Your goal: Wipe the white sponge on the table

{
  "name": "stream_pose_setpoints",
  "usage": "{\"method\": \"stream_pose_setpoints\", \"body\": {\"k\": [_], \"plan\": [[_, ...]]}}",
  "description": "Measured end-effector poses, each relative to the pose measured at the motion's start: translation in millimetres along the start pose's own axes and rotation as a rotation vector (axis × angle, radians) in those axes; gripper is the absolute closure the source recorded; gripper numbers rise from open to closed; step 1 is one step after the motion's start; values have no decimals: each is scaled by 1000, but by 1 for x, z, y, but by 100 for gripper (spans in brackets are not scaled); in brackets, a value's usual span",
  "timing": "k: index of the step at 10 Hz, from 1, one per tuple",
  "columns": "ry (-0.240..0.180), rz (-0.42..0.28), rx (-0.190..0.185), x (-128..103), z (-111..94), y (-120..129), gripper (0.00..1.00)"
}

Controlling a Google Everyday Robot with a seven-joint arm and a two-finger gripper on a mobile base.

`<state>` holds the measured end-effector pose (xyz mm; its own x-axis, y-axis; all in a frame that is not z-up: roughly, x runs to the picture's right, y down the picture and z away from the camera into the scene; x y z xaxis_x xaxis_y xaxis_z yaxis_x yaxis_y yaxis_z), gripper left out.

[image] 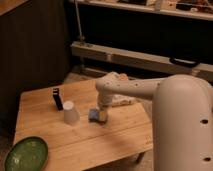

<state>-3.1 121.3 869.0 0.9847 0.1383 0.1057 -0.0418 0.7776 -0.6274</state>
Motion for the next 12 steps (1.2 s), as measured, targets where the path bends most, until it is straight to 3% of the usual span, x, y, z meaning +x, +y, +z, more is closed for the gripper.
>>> {"method": "stream_pose_setpoints", "body": {"k": [3,5,7,10,12], "plan": [[8,75,11,53,-4,-11,87],[37,115,8,89,-1,6,87],[55,132,7,110,-3,28,87],[44,108,4,106,-14,78,87],[38,57,-19,87,-14,118,87]]}}
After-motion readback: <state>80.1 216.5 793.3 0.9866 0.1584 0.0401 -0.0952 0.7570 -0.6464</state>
